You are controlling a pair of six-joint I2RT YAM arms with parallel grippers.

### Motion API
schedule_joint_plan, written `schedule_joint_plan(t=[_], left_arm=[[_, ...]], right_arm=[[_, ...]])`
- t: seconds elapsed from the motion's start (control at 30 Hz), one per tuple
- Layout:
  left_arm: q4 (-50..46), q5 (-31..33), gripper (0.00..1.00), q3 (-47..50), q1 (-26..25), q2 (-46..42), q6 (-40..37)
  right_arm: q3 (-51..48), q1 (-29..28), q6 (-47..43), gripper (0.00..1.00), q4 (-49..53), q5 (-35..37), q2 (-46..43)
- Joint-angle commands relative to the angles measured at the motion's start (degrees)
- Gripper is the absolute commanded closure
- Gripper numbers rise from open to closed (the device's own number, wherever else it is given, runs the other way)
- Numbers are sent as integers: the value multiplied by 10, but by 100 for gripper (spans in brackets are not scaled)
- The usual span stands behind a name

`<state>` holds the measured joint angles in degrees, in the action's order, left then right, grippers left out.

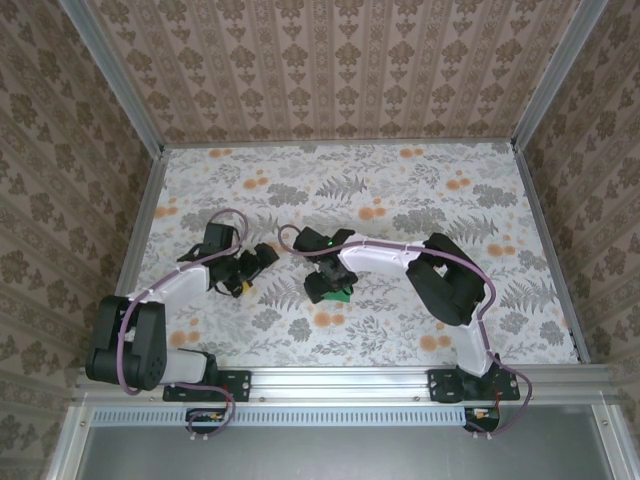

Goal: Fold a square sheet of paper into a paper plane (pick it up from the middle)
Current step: Fold the triangle a second time at the center of the table.

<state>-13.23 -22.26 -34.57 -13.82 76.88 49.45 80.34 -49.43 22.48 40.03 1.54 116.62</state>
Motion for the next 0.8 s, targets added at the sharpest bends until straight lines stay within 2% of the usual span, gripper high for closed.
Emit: schedule_joint_plan(t=[0.0,0.1,0.23,0.5,0.77], left_arm=[[-1,-3,0,-7,-3,3,-9],[-1,-4,0,-8,-4,5,-10],[-1,-5,0,-10,-5,8,-11],[1,-4,0,-10,-7,10,-10],[1,-3,0,-11,-9,13,-10]], right_arm=[[-50,26,1,25,5,-36,52],[-64,36,-5,23,-13,-74,44],[-64,39,-12,20,-11,-77,44],[-58,39,-5,24,5,-37,54],[-38,23,-5,16,35,9,75]])
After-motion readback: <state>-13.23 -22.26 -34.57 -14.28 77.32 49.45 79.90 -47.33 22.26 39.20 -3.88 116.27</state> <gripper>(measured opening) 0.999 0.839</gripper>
